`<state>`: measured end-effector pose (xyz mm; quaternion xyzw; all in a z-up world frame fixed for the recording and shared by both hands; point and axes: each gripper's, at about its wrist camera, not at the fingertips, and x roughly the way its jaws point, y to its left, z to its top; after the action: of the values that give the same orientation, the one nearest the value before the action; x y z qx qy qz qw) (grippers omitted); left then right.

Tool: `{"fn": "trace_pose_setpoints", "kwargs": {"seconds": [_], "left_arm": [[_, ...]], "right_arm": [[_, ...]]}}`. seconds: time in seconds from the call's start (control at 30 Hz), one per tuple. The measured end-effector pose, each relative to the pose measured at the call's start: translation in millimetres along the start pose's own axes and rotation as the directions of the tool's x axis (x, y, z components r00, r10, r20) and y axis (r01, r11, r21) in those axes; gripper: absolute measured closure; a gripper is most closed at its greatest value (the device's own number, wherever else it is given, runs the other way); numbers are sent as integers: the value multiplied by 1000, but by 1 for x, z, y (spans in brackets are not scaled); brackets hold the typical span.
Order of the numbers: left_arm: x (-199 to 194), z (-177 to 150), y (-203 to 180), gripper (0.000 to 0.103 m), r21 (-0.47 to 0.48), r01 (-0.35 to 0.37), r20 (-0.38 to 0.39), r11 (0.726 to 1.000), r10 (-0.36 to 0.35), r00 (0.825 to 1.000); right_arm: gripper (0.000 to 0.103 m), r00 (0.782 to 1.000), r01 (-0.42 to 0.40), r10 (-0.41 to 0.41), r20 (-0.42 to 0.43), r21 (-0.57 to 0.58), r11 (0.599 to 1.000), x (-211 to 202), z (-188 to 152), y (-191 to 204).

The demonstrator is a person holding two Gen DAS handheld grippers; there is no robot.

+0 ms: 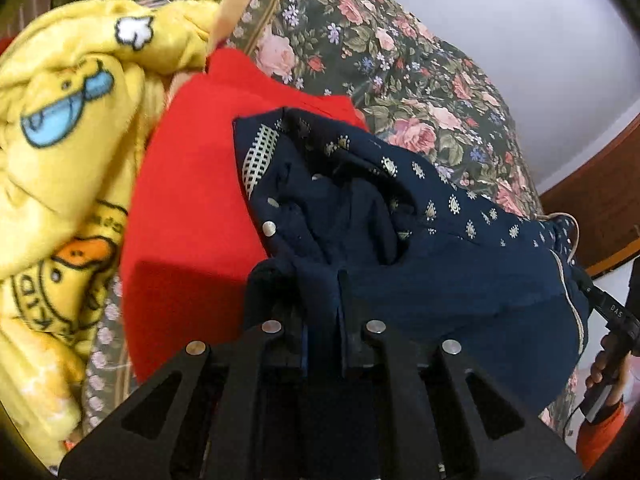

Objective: Fold large clothes

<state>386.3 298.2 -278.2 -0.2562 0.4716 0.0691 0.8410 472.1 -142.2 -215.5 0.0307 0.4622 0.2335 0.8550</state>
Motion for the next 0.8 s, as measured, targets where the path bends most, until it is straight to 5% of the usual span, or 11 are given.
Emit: {"fn": "trace_pose_setpoints", "kwargs": {"seconds": [0.17, 0.23, 0.3, 0.4, 0.53, 0.8], "left_arm": [[-25, -6, -8, 81, 76, -66, -1, 995, 67, 998], [-40, -9, -15, 67, 105, -147, 16, 983, 146, 989], [-56, -13, -22, 57, 144, -229, 70, 963, 221, 973], [-80, -23, -35, 54, 214, -291, 127, 933, 269, 955], [-108, -41, -50, 42, 266, -226, 151, 937, 191, 970], [-106, -80, -100, 38, 371, -107, 104, 923, 74, 992]], "right_arm": [[85, 999, 42, -44, -26, -70, 997, -19, -3, 10], [83, 994, 108, -109, -1, -124, 986, -30, -6, 19], [64, 980, 196, -193, 39, -158, 968, -43, -11, 24], [55, 971, 230, -213, 109, -177, 957, -68, -19, 29], [55, 984, 156, -135, 116, -195, 968, -94, -35, 39], [55, 999, 33, -27, 26, -268, 963, -82, -73, 73]]}}
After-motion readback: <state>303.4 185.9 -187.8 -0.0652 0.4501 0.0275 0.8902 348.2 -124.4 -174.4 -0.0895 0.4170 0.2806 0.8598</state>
